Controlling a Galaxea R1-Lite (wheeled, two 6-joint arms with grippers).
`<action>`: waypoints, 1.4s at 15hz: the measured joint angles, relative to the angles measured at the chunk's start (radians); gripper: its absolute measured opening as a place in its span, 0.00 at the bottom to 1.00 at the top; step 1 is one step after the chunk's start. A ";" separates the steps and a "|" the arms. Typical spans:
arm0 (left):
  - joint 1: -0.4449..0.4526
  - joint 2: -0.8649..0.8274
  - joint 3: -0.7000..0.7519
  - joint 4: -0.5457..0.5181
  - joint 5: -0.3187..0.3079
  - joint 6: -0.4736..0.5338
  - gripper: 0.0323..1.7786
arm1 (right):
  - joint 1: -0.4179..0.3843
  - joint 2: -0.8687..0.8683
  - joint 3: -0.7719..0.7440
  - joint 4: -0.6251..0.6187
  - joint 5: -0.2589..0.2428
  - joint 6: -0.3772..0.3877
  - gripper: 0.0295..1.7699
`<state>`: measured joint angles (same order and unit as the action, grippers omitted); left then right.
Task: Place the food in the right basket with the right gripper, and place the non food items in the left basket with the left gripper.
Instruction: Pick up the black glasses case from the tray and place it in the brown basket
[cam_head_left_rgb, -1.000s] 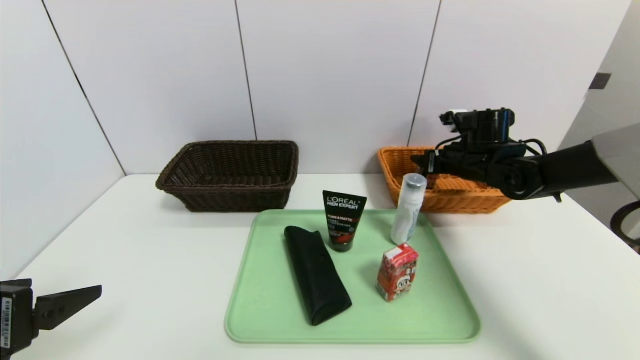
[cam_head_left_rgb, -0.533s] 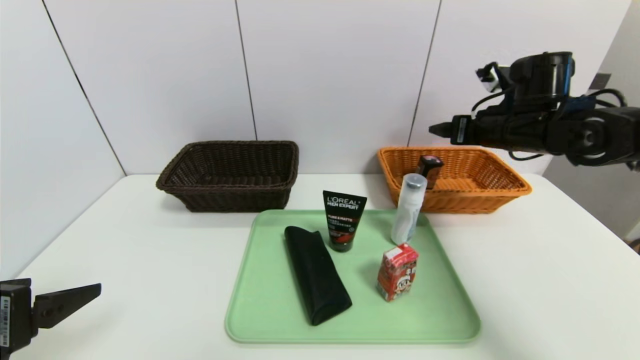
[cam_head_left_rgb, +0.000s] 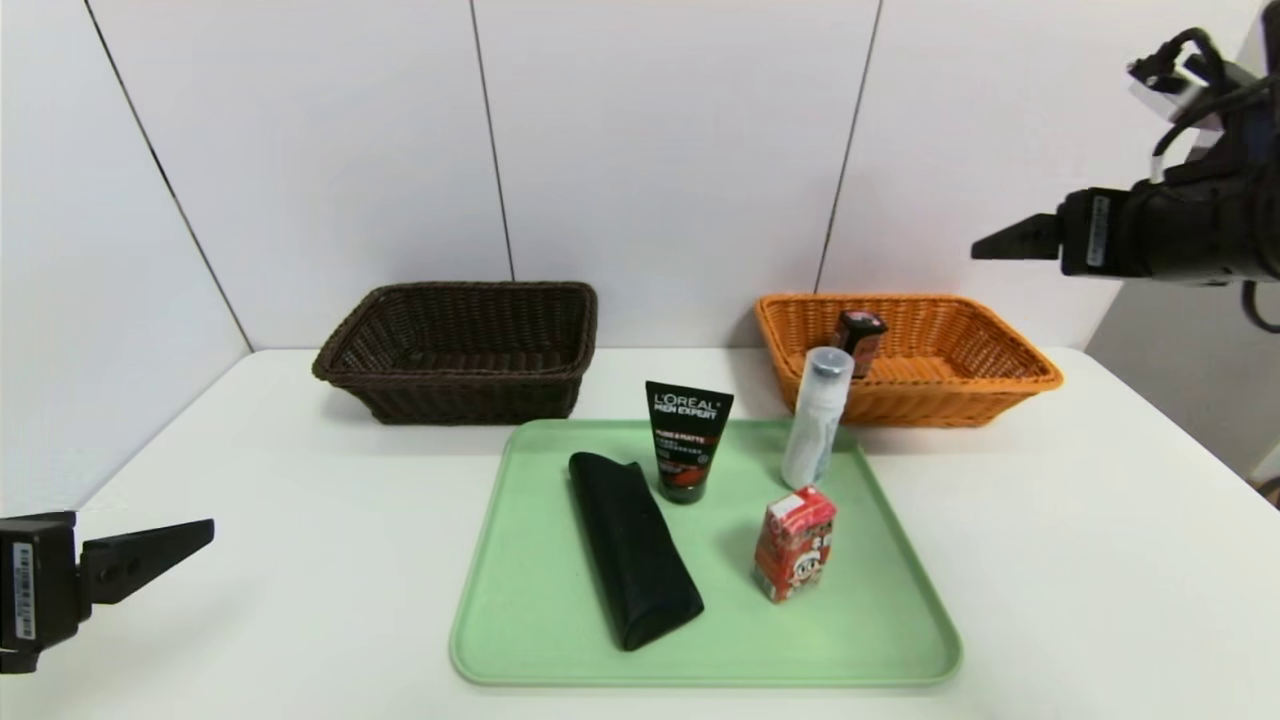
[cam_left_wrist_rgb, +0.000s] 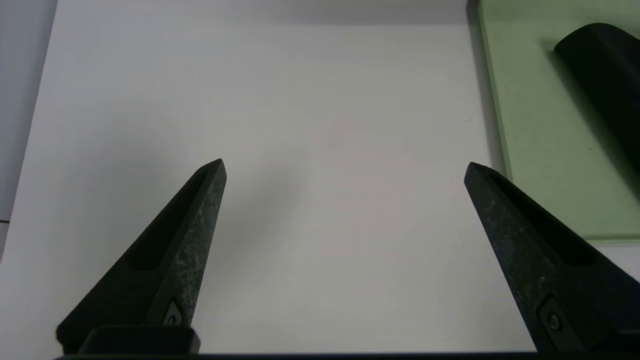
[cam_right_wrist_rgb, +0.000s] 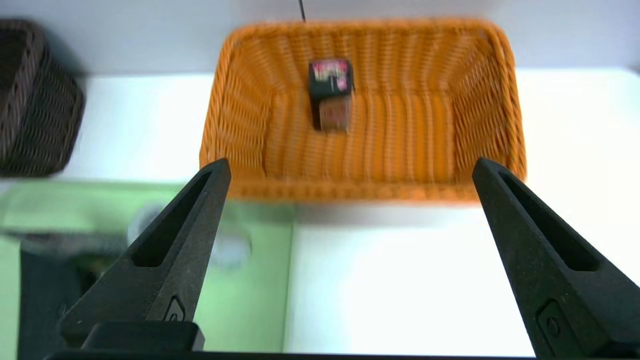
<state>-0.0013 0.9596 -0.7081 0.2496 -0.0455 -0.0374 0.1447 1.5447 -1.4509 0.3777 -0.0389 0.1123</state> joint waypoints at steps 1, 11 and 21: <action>0.000 0.011 -0.015 0.000 0.000 0.000 0.95 | 0.002 -0.042 0.001 0.074 0.000 0.001 0.95; -0.256 0.168 -0.181 0.019 0.006 -0.012 0.95 | 0.100 -0.298 0.178 0.256 0.008 -0.027 0.96; -0.567 0.483 -0.391 0.016 0.164 -0.149 0.95 | 0.214 -0.317 0.276 0.249 0.010 -0.031 0.96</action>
<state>-0.5681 1.4421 -1.0991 0.2655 0.1183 -0.1860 0.3591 1.2281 -1.1751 0.6262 -0.0287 0.0813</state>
